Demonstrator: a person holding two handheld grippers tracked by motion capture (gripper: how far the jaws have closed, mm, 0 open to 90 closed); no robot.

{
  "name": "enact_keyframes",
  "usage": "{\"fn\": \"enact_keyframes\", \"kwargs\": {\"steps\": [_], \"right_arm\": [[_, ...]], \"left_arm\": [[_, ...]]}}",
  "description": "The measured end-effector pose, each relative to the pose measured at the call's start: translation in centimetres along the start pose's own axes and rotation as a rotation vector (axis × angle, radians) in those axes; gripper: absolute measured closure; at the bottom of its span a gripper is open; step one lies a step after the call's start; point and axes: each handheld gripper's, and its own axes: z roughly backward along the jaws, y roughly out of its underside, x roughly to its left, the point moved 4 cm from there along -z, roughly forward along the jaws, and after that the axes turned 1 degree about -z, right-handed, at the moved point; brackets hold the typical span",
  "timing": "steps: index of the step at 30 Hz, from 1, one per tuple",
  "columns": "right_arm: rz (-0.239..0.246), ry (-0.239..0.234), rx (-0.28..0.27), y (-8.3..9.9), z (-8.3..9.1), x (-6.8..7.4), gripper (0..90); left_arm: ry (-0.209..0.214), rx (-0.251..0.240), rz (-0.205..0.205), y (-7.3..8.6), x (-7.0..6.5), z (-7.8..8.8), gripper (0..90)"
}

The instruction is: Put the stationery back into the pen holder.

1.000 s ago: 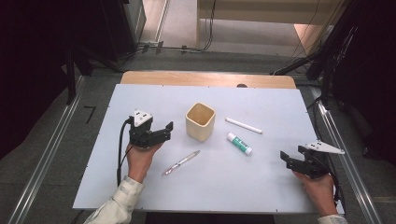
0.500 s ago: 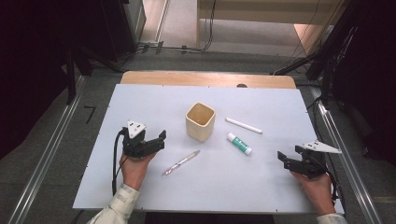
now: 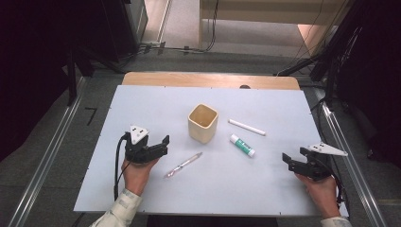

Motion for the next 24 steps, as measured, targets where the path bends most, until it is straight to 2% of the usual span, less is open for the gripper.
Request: {"fn": "enact_keyframes", "kwargs": {"steps": [9,14,24], "right_arm": [[0.007,0.001,-0.002,0.0,0.0,0.0,20.5],[0.014,-0.002,-0.001,-0.1,0.0,0.2,20.5],[0.025,-0.005,0.000,-0.1,0.0,0.4,20.5]], "left_arm": [[0.028,0.009,-0.015,0.7,-0.7,0.8,17.6],[0.061,0.029,-0.020,1.4,-1.3,1.3,17.7],[0.099,0.067,-0.034,2.4,-2.4,1.2,18.0]]}}
